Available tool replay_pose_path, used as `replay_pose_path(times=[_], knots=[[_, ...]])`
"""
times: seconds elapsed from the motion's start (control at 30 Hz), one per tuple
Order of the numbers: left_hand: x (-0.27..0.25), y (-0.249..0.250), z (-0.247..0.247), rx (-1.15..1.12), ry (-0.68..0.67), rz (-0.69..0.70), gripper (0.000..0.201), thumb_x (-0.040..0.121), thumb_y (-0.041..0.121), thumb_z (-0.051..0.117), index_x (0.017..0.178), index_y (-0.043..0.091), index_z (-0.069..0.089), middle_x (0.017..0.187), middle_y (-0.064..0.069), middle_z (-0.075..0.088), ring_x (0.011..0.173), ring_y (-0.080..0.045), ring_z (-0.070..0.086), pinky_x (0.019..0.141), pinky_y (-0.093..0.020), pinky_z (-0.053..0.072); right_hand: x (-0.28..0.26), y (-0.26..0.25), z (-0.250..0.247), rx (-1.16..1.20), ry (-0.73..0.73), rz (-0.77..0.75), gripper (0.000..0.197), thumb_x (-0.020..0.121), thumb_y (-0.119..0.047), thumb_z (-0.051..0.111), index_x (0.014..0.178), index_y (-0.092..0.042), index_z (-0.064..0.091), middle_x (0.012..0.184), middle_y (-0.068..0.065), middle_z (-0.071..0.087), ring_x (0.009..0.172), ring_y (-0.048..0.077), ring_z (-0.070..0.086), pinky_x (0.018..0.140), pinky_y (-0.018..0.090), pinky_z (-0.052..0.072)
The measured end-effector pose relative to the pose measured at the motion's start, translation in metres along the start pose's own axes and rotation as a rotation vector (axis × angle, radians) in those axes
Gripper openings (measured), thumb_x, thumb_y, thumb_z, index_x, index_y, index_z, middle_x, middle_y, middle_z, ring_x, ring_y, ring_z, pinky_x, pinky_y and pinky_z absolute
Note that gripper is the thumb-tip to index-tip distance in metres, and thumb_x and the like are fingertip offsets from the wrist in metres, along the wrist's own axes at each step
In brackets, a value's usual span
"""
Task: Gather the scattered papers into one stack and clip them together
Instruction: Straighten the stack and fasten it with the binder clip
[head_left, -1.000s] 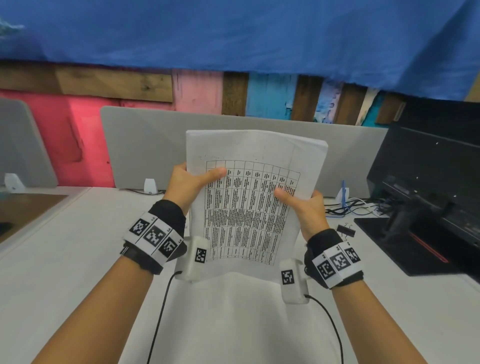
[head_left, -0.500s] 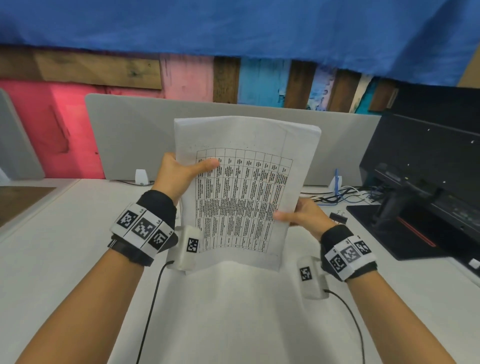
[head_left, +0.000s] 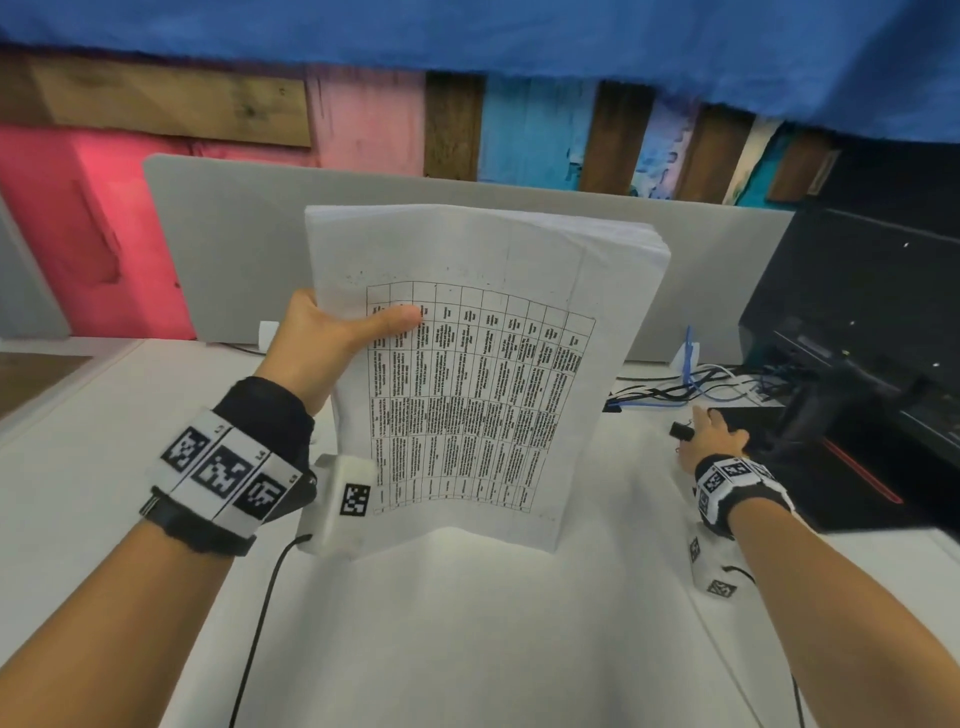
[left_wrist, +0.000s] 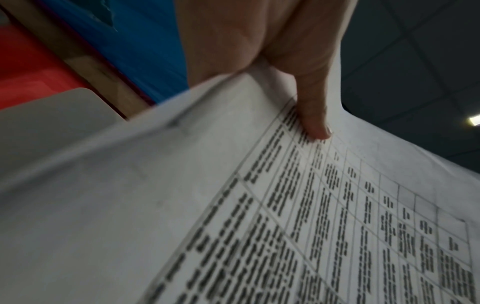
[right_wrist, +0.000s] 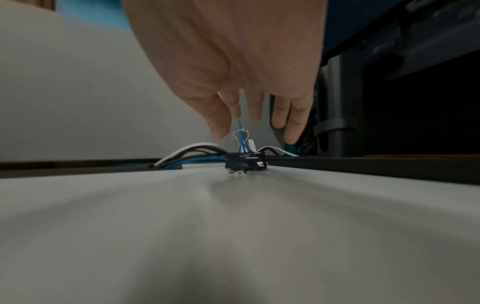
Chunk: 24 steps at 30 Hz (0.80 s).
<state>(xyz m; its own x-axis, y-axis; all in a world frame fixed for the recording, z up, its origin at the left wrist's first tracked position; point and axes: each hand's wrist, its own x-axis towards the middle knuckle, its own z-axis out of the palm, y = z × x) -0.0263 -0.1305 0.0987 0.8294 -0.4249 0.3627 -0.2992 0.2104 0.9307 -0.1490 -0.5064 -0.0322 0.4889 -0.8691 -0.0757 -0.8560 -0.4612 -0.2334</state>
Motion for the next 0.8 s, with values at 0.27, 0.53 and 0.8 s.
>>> replay_pose_path(times=[0.27,0.53,0.8], knots=[[0.003,-0.005,-0.004,-0.015,-0.059,0.059,0.042,0.039,0.04,0.086,0.078,0.031,0.074,0.088,0.005,0.077,0.087,-0.016,0.073,0.078,-0.033,0.059,0.015,-0.016,-0.007,-0.229,0.038,-0.029,0.032,0.091,-0.009,0.042,0.119,0.0,0.054,0.123,0.02,0.057,0.115,0.034,0.053,0.094,0.041,0.046],[0.001,-0.002,-0.001,-0.015,-0.044,0.039,0.029,0.055,0.021,0.078,0.082,0.025,0.069,0.081,0.007,0.076,0.083,-0.014,0.073,0.08,-0.035,0.059,-0.011,-0.02,-0.021,0.39,-0.034,-0.065,0.02,0.09,-0.001,0.048,0.103,0.003,0.062,0.087,0.018,0.063,0.068,0.025,0.059,0.053,0.025,0.054],[0.0,0.002,0.0,-0.019,-0.036,-0.043,0.027,0.064,0.012,0.075,0.089,0.018,0.067,0.08,0.005,0.076,0.077,-0.01,0.073,0.083,-0.037,0.056,-0.036,0.013,0.004,0.813,-0.509,0.249,0.018,0.091,0.0,0.048,0.074,0.001,0.054,0.055,0.014,0.065,0.06,0.023,0.06,0.041,0.024,0.052]])
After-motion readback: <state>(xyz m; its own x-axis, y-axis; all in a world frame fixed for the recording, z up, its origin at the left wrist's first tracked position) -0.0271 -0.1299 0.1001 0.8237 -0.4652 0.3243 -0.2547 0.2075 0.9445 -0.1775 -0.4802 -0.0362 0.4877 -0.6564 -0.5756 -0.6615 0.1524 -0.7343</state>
